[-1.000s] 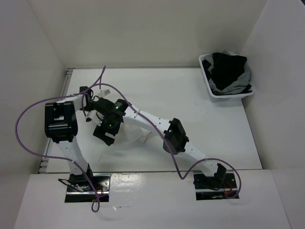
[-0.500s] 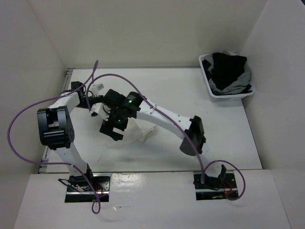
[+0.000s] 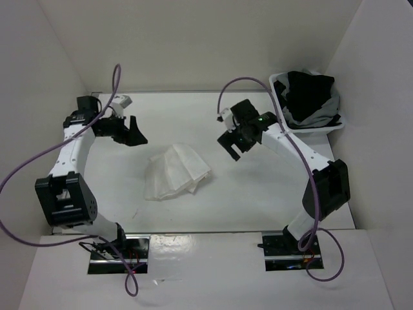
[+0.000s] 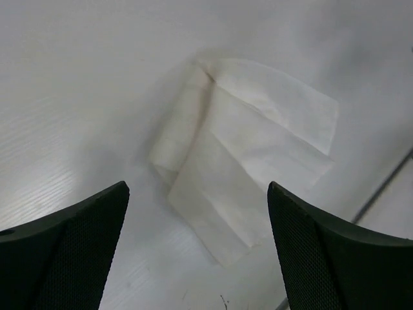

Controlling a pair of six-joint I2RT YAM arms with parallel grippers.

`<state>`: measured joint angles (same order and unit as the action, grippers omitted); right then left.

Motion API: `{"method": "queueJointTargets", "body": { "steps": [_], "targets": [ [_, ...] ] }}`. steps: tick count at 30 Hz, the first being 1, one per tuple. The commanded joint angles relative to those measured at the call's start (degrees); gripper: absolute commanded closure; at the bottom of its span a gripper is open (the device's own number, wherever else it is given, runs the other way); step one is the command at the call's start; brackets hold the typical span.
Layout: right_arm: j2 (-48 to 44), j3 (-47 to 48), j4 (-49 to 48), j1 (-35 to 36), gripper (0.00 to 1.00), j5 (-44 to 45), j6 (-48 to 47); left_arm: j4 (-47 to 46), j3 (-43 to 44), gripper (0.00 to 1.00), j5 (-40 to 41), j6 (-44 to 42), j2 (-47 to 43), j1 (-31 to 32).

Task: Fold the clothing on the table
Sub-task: Fold the skirt

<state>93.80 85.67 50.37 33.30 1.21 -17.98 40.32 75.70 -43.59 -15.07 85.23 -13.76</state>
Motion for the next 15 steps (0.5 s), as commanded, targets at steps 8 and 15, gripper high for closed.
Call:
{"method": "queueJointTargets", "body": {
  "steps": [8, 15],
  "targets": [
    [-12.32, -16.14, -6.51, -10.79, 0.02, -4.37, 2.16, 33.72, 12.96, 0.09, -20.91, -31.81, 26.09, 16.03],
    [-13.47, -16.15, -5.9, -18.0, 0.02, -10.35, 2.16, 33.78, 18.52, 0.11, -22.06, -31.69, 36.65, 24.64]
  ]
}}
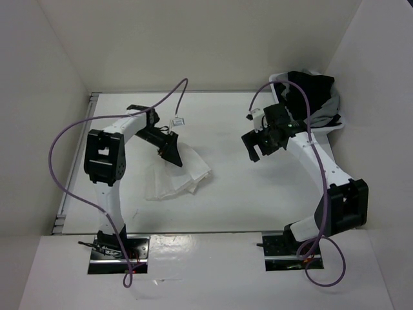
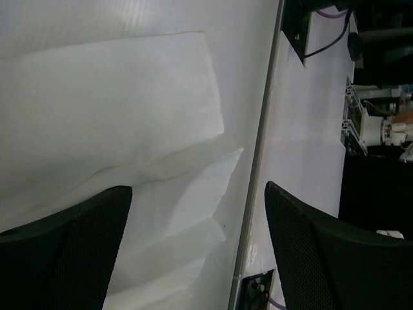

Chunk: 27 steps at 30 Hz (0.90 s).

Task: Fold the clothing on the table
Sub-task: Fold the skirt

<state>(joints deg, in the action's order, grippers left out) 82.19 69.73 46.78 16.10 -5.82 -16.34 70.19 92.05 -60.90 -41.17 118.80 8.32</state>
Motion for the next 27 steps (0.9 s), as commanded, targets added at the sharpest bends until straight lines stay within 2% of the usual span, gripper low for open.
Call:
{"method": "queueJointTargets", "body": {
  "steps": [1, 8, 15, 23, 27],
  "targets": [
    [-1.86, -0.21, -2.31, -0.8, 0.02, -3.32, 0.52, 3.9, 2.95, 0.11, -4.75, -5.59, 4.23, 3.1],
    [-0.81, -0.21, -1.78, -1.33, 0.02, -2.79, 0.52, 3.9, 6.3, 0.13, -4.75, -7.26, 12.32, 7.94],
    [1.39, 0.31, -1.78, -2.56, 0.02, -2.79, 1.05, -6.02, 7.62, 0.13, -0.71, 0.38, 17.07, 14.7],
    [0.78, -0.3, -2.4, -4.58, 0.02, -2.79, 1.05, -9.72, 11.22, 0.13, 2.19, 4.96, 17.6, 25.33],
    [-2.29, -1.53, -3.54, -8.61, 0.02, -4.1, 1.57, -8.58, 12.1, 0.13, 4.38, 6.35, 13.92, 25.35]
  ]
}}
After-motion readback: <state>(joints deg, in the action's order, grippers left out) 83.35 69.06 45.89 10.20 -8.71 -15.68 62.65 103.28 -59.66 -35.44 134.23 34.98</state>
